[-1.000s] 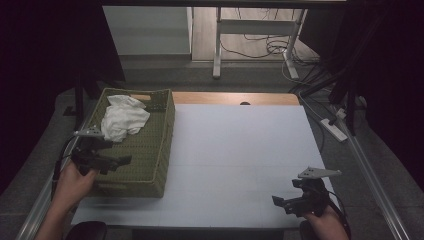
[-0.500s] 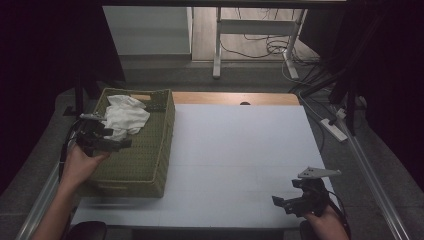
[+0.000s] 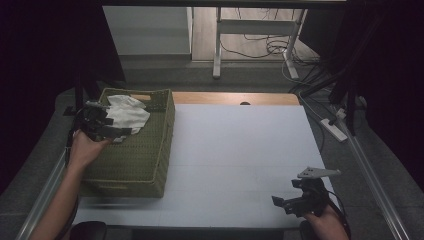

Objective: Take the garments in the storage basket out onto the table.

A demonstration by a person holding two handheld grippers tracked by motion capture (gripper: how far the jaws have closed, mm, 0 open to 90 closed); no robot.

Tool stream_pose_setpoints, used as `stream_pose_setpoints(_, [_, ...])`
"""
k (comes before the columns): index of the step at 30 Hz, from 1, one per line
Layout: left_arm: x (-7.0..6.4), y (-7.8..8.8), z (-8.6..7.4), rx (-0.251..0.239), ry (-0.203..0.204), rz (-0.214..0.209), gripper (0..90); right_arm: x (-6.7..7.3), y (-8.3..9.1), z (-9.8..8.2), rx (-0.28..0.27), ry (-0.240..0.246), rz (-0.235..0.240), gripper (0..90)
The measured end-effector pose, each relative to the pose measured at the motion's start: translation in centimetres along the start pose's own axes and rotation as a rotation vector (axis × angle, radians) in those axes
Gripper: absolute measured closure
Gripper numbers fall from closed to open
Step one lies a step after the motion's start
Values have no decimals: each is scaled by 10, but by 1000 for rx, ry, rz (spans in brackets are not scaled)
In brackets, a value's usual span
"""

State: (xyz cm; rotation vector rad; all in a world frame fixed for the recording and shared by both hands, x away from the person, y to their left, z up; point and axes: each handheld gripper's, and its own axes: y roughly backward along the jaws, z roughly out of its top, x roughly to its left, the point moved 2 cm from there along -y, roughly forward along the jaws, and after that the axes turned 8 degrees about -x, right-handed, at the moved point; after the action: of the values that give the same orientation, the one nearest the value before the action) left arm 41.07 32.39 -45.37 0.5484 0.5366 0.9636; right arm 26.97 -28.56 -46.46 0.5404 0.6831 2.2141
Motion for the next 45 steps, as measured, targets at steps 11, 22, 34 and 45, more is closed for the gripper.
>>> stream_pose_setpoints(11, [26,-24,9,58,10,91,57,-1,0,0,0,-3,6,10])
stream_pose_setpoints(22, [41,-39,9,103,64,124,69,0,0,0,0,-1,7,10])
stream_pose_setpoints(34, [44,-51,8,223,92,187,326,0,0,0,0,0,12,10])
stream_pose_setpoints(45, [47,-53,7,266,98,214,698,0,0,0,2,3,13,10])
